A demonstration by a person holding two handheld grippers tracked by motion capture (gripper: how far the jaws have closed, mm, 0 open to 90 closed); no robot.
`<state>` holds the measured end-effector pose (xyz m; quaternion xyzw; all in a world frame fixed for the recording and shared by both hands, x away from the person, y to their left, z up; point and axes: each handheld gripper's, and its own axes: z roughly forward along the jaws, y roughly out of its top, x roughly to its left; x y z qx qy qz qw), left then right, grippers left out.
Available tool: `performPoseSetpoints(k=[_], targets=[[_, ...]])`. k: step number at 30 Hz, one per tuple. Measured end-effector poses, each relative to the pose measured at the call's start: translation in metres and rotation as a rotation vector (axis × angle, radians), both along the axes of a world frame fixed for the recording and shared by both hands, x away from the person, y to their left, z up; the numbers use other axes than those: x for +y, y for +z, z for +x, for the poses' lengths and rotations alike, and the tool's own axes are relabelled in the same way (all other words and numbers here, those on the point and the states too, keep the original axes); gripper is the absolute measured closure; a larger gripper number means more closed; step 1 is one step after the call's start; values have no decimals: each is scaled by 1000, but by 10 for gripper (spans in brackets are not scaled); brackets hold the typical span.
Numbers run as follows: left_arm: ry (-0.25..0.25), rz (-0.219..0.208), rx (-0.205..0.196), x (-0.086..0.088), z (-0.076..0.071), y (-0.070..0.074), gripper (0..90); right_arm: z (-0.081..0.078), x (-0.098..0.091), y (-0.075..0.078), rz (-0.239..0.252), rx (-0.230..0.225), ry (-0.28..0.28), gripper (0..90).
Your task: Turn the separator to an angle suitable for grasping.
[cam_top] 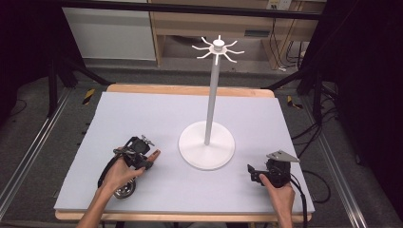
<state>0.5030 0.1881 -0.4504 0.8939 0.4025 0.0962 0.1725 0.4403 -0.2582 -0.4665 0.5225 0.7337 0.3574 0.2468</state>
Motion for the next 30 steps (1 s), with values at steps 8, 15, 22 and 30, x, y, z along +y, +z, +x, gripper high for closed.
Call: performPoseSetpoints(k=[8,15,22,30], targets=[[14,-5,11,0,2,0,647,0,0,-1,12,9,-9,53],[4,-10,23,2,3,1,673,1,-2,-2,11,9,-5,53],[-9,-22,30,4,4,1,674,1,-2,-2,12,9,-3,54],[-25,-22,19,4,3,4,675,1,-1,-3,7,8,-10,54]])
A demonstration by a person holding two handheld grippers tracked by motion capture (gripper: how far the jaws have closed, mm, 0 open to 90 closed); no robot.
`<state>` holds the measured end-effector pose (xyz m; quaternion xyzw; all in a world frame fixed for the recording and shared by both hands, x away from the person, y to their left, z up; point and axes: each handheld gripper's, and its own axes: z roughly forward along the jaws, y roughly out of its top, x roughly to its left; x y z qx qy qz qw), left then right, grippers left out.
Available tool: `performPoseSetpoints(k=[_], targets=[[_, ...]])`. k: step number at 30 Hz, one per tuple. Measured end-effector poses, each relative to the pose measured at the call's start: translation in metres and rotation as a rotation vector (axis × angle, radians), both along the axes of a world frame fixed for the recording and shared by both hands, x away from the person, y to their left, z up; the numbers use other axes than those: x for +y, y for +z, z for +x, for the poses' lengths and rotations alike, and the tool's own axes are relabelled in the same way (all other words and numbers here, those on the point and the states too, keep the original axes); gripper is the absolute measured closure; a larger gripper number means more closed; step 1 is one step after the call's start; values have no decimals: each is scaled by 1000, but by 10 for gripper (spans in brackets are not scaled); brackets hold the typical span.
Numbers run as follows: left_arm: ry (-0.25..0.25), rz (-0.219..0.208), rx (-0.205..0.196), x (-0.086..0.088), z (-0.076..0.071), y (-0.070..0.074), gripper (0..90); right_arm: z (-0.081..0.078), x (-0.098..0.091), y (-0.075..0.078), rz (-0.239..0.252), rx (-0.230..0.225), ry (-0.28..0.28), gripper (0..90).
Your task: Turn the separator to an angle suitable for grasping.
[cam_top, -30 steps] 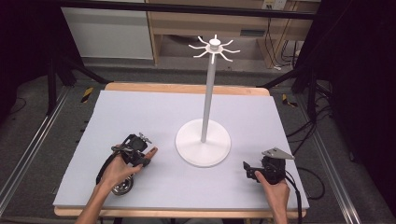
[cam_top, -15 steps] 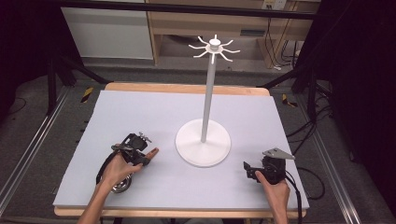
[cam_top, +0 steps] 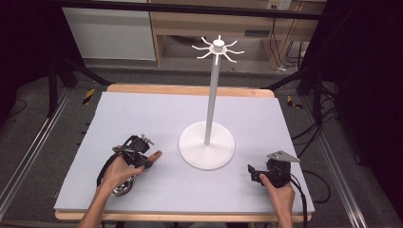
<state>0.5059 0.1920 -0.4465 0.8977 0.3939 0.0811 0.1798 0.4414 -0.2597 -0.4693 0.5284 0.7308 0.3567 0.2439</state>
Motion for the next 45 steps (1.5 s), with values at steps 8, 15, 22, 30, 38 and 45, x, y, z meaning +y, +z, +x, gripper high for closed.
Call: performPoseSetpoints(k=[8,15,22,30,38,45], targets=[[2,-93,-77,5,-14,20,675,-1,-1,1,3,-1,1,55],[9,-159,-128,12,-22,35,675,-2,-2,2,10,-3,-1,55],[23,-233,-202,18,-32,51,675,-2,-4,4,20,-15,-2,55],[43,-333,-306,22,-42,61,675,-3,-6,5,35,-23,-12,55],[83,-455,-431,27,-53,74,675,-3,-7,6,46,-26,-15,55],[93,-529,-519,27,-63,84,675,-2,-7,6,45,-33,-12,55]])
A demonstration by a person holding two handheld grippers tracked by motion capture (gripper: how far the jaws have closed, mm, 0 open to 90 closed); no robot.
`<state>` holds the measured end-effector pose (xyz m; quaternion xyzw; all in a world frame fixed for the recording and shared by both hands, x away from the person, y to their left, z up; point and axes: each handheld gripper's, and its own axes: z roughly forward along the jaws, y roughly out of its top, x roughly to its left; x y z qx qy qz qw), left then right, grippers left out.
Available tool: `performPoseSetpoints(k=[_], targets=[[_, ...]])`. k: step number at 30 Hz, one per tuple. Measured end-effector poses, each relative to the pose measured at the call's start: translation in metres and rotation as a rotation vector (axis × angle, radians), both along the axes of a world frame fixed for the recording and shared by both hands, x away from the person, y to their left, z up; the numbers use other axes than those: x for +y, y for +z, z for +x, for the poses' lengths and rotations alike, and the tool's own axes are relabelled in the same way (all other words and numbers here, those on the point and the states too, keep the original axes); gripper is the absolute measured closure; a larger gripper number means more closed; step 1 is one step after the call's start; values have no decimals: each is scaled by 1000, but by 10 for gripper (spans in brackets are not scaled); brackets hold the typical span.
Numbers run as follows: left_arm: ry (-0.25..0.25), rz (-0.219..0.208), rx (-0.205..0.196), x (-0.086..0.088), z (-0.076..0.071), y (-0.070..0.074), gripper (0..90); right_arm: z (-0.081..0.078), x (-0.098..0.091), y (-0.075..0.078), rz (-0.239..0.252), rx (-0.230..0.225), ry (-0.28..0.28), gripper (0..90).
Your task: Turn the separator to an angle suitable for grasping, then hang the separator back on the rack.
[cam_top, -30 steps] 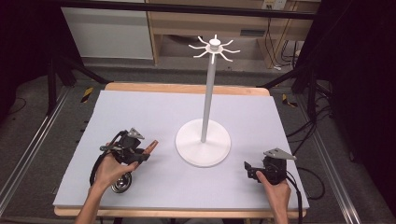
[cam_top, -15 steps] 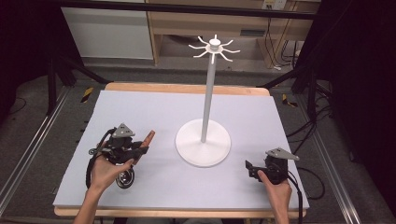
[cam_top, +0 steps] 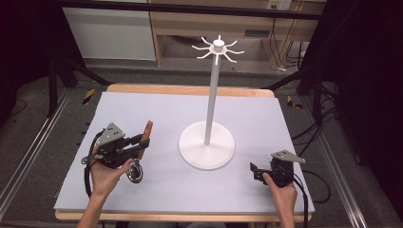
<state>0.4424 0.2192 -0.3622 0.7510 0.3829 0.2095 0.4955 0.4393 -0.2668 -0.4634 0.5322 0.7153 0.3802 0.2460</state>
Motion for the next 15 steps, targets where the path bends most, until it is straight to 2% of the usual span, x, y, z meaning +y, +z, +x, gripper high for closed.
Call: performPoseSetpoints(k=[9,15], targets=[[-3,-63,-74,-3,-7,17,674,-1,-2,1,8,-7,-8,55],[-13,-92,-90,-5,-7,27,674,-1,-1,1,12,-5,0,55]])
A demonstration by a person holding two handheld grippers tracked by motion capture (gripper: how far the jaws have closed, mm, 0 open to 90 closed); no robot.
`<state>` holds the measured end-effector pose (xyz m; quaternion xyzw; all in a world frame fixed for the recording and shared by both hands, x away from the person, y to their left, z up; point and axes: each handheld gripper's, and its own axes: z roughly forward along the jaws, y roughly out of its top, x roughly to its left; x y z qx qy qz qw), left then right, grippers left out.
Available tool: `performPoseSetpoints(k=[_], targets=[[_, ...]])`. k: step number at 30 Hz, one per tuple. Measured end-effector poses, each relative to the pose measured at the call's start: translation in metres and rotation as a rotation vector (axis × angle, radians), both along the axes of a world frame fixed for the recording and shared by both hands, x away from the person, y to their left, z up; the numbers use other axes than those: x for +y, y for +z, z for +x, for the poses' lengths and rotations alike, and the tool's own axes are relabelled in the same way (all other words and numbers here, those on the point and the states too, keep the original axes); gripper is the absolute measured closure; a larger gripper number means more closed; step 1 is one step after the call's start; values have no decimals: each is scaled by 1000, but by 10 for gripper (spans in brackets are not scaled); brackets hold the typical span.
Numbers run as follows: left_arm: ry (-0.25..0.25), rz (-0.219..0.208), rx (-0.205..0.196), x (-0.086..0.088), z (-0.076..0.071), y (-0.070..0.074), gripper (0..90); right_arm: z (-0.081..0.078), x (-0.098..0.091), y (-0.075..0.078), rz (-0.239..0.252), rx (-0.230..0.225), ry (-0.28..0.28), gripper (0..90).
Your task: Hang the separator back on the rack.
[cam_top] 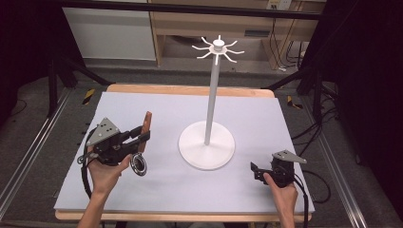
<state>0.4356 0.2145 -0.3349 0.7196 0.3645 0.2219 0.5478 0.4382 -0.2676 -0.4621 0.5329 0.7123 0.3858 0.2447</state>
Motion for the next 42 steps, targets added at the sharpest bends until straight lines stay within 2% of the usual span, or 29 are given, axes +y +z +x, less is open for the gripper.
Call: performPoseSetpoints(k=[2,5,10,15,19,25,32,35,42], targets=[[-11,-13,0,-1,1,4,674,0,0,0,-6,-3,1,55],[-8,-3,-18,-5,1,13,674,1,-1,0,-2,-6,0,55],[-10,-19,-54,-11,1,28,674,0,0,0,2,-2,3,55],[-11,-16,-74,-19,4,41,674,1,1,-1,-7,-2,8,55],[-17,-29,-88,-25,7,52,674,1,0,-1,3,4,4,55],[-13,-37,-110,-27,8,63,674,2,0,-1,-11,1,2,55],[-11,-50,-137,-30,12,82,674,2,0,-1,-8,1,0,55],[-18,-61,-137,-32,14,89,674,2,0,-1,-6,3,-1,55],[-41,-56,-153,-45,15,101,674,2,0,0,-5,2,1,55]])
